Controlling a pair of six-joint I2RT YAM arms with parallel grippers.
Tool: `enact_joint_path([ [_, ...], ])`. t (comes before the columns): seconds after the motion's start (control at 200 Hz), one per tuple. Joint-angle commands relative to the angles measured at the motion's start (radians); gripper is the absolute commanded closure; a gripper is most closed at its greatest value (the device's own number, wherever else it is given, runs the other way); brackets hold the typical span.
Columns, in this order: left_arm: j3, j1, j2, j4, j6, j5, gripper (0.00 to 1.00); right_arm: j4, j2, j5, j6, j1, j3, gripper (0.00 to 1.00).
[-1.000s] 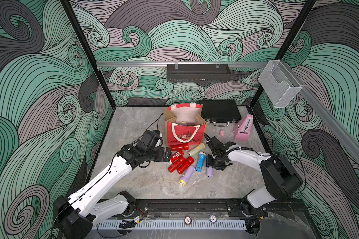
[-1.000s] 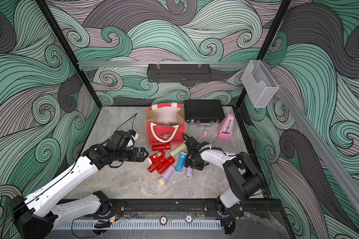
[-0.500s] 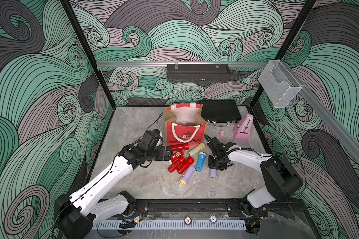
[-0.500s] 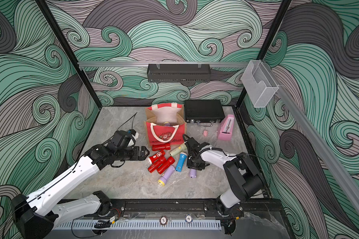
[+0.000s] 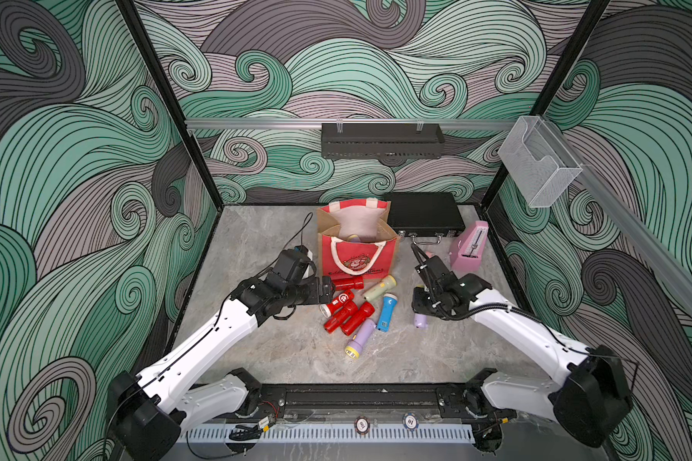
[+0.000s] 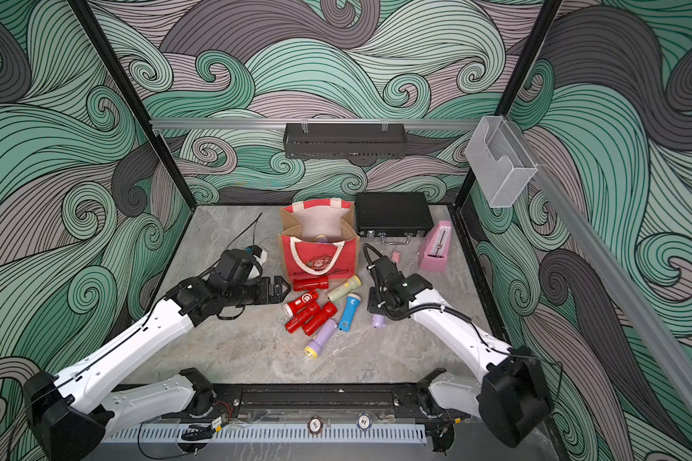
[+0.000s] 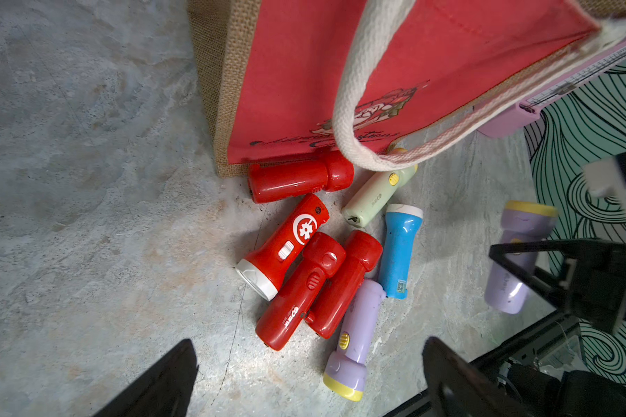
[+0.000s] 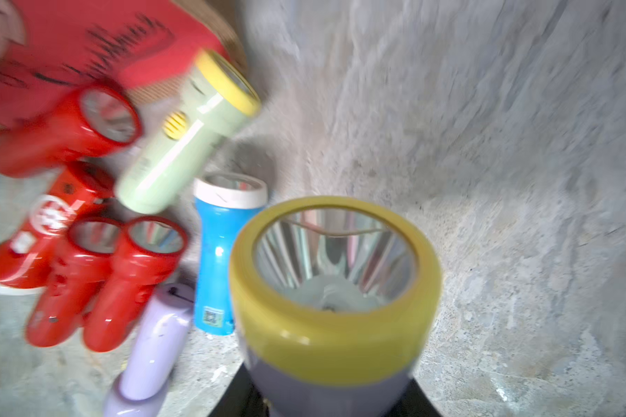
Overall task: Put the flashlights into the tote bags
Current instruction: Pick up the flashlight from the center of the board, then place the flashlight in the canvas bag.
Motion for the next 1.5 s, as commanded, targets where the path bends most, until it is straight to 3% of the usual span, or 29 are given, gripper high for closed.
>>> enact_joint_path([
  [0.0,0.039,0.015,0.023,0.008,-0.007,0.032,0.01,-0.097,-0.044,0.106,-0.059,-0.002,0.126,1.00],
  [0.325,0.095,0.041,0.095,-0.005,-0.018,0.043,0.02,-0.149,-0.001,0.120,-0.219,0.008,0.498,1.00],
  [0.56,0.067,0.048,0.055,-0.003,-0.060,0.016,0.02,-0.146,0.198,0.031,-0.316,0.031,0.792,1.00],
  [0.915,0.016,0.048,-0.043,-0.040,-0.088,-0.010,0.02,-0.139,0.522,-0.025,-0.330,0.044,1.133,1.00],
  [1.281,0.008,0.049,-0.097,-0.093,-0.127,-0.048,0.02,-0.134,0.814,-0.047,-0.330,0.090,1.354,1.00],
  [1.496,0.005,0.049,-0.106,-0.098,-0.139,-0.061,0.02,-0.088,0.892,-0.047,-0.326,0.100,1.340,1.00],
])
